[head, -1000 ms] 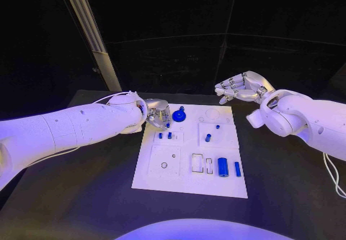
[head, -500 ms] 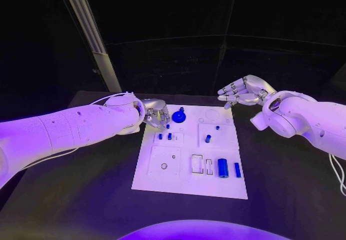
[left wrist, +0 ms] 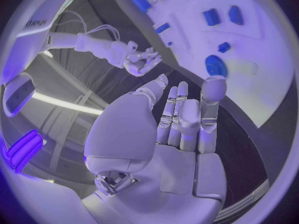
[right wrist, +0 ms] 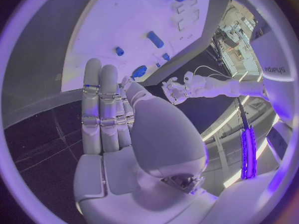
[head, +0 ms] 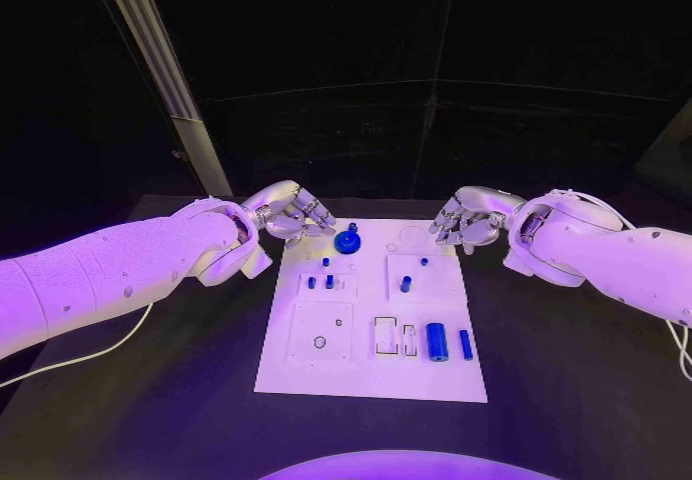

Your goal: Assemble the parts on the task board

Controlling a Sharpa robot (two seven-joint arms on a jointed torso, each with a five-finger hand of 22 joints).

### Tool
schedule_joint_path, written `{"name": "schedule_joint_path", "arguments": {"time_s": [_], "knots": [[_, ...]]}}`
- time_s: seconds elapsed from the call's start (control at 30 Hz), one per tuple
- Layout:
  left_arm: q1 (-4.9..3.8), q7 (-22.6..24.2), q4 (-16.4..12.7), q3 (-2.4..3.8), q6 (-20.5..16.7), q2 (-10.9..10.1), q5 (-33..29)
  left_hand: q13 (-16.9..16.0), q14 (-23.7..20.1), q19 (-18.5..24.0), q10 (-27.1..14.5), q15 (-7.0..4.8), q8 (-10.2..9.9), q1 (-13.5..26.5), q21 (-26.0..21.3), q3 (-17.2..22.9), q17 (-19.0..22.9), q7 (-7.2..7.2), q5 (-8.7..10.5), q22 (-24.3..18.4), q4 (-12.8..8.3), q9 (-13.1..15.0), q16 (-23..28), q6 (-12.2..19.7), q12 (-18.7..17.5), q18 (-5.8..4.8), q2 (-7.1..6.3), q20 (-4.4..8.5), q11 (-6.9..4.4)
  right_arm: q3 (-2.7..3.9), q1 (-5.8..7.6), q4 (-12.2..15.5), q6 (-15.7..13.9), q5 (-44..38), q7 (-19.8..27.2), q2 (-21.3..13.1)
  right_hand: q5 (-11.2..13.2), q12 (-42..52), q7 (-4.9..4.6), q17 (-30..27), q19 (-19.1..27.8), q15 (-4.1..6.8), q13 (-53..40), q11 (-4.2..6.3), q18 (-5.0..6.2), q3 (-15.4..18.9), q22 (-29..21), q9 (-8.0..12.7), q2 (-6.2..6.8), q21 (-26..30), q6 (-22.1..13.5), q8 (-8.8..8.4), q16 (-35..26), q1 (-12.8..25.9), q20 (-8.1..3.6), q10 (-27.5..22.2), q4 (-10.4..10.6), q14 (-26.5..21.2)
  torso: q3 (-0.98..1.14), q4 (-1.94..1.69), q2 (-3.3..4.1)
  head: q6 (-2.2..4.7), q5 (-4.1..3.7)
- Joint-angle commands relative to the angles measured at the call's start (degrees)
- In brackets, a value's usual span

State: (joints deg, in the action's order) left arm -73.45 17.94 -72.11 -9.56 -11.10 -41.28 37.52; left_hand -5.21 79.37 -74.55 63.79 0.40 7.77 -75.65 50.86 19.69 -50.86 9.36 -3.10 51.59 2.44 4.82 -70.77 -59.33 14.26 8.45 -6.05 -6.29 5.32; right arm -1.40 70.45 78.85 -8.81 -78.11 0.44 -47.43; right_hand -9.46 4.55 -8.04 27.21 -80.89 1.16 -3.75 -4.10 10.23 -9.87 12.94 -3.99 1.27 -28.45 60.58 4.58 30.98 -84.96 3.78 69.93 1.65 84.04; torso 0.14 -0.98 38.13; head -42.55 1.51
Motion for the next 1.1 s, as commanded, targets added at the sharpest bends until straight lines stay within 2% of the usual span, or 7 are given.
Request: {"name": "schedule_joint_path", "arguments": {"time_s": [0.03,0.17,0.33,0.5,0.6,0.77,1.1], "knots": [[-0.09,11.84,-2.39,0.01,-2.13,-0.84,-27.39,0.0,-2.43,2.53,-0.14,0.08,0.16,-0.26,-4.9,0.0,4.37,-0.02,0.22,-4.19,0.09,-0.22,2.71,0.01,0.33,1.06,0.5,0.02,-0.05,0.01,-0.57,1.12,-2.54,-12.61,-3.55,-0.13,1.29,-0.58,0.0,1.27,0.97,0.23,0.06,-0.04,-0.35,-2.33,1.38,0.18,1.19,-1.85,-0.15,-0.83,2.04,1.18,0.0,-0.46,-0.09,1.59,-0.05,0.01,-0.04,0.35,-0.48],[-0.05,13.34,-4.8,-0.04,-1.95,-1.97,-34.43,0.08,-4.7,4.88,-0.76,0.27,0.15,-0.35,-9.9,-0.58,8.51,0.1,0.22,-8.46,0.25,-0.52,5.27,0.47,0.51,1.81,0.59,-0.14,0.12,0.01,-1.53,1.71,-2.99,-16.02,-4.29,0.19,2.78,-0.91,-0.17,1.92,1.87,-0.02,0.17,-0.32,-0.36,-3.86,2.37,0.25,2.29,-3.1,-1.43,-0.98,3.1,2.27,0.14,-1.93,0.1,1.16,-0.07,-0.07,-0.05,0.41,-0.64],[-0.01,13.6,-6.23,-0.13,-1.65,-2.85,-37.91,0.09,-6.07,5.72,-1.12,0.4,0.24,-0.39,-11.82,-1.03,10.95,0.21,0.22,-9.97,0.4,-0.67,6.78,0.66,0.77,2.01,0.7,-0.27,0.24,0.01,-2.28,1.74,-2.69,-17.83,-4.65,0.92,3.39,-0.56,-0.39,3.52,2.85,-0.19,0.09,-0.56,-0.27,-7.19,4.74,0.12,3.63,-6.36,-1.51,-0.83,6.1,3.57,0.45,-2.5,0.04,1.04,0.04,0.0,0.06,0.39,-0.38],[0.0,13.41,-6.85,-0.17,-1.84,-3.22,-39.16,0.09,-6.53,5.85,-1.26,0.42,0.31,-0.7,-12.24,-1.02,11.72,0.25,0.21,-10.23,0.35,-0.73,7.24,0.72,0.94,2.03,1.0,-0.31,0.25,0.0,-2.67,1.33,-1.2,-17.06,-4.0,1.68,3.41,-0.78,-1.18,6.0,3.82,-0.61,0.17,-1.06,-0.23,-9.82,6.55,0.15,4.35,-8.79,-1.6,-0.93,9.41,4.26,0.77,-3.34,-0.27,0.74,-0.03,0.03,0.08,0.44,-0.42],[0.01,13.22,-7.07,-0.19,-1.75,-3.3,-39.45,0.11,-6.81,5.87,-1.4,0.43,0.36,-1.3,-12.53,-0.7,12.23,0.35,0.2,-10.43,0.14,-0.77,7.52,0.8,1.06,2.04,1.51,-0.32,0.29,0.0,-2.85,0.9,-0.71,-16.39,-3.63,2.21,3.37,-0.76,-1.63,10.51,4.02,-0.82,0.18,-1.32,-0.32,-11.76,8.88,0.17,4.46,-11.38,-1.77,-0.92,14.35,4.53,0.97,-3.77,-0.57,1.31,-0.01,0.14,0.1,0.43,-0.38],[0.01,12.82,-7.28,-0.22,-1.68,-3.37,-39.65,0.14,-7.26,5.94,-1.6,0.5,0.35,-1.46,-12.78,-0.71,13.14,0.44,0.2,-10.6,0.07,-0.82,8.04,0.95,1.12,2.02,1.53,-0.36,0.37,-0.01,-3.1,0.13,0.13,-16.2,-3.29,3.14,3.46,-0.64,-1.69,15.84,4.24,-0.95,0.15,-1.3,-0.89,-14.23,16.22,0.12,5.34,-18.17,-1.67,-0.86,20.54,5.69,1.26,-3.65,-1.0,1.31,0.02,0.04,0.12,0.1,-0.71],[0.02,12.39,-7.42,-0.27,-1.56,-3.62,-39.72,0.16,-7.54,5.98,-1.77,0.55,0.34,-1.57,-13.0,-0.71,13.64,0.54,0.21,-10.74,0.02,-0.86,8.32,1.1,1.18,2.01,1.57,-0.4,0.45,0.0,-3.77,-0.66,2.37,-17.13,-3.54,4.28,3.47,-0.51,-1.48,19.48,4.52,-0.91,0.12,-1.2,-1.4,-16.12,21.88,0.06,5.53,-23.39,-1.1,-0.79,24.97,6.46,1.51,-3.01,-1.49,1.22,0.02,0.06,0.08,-0.23,-0.73]]}}
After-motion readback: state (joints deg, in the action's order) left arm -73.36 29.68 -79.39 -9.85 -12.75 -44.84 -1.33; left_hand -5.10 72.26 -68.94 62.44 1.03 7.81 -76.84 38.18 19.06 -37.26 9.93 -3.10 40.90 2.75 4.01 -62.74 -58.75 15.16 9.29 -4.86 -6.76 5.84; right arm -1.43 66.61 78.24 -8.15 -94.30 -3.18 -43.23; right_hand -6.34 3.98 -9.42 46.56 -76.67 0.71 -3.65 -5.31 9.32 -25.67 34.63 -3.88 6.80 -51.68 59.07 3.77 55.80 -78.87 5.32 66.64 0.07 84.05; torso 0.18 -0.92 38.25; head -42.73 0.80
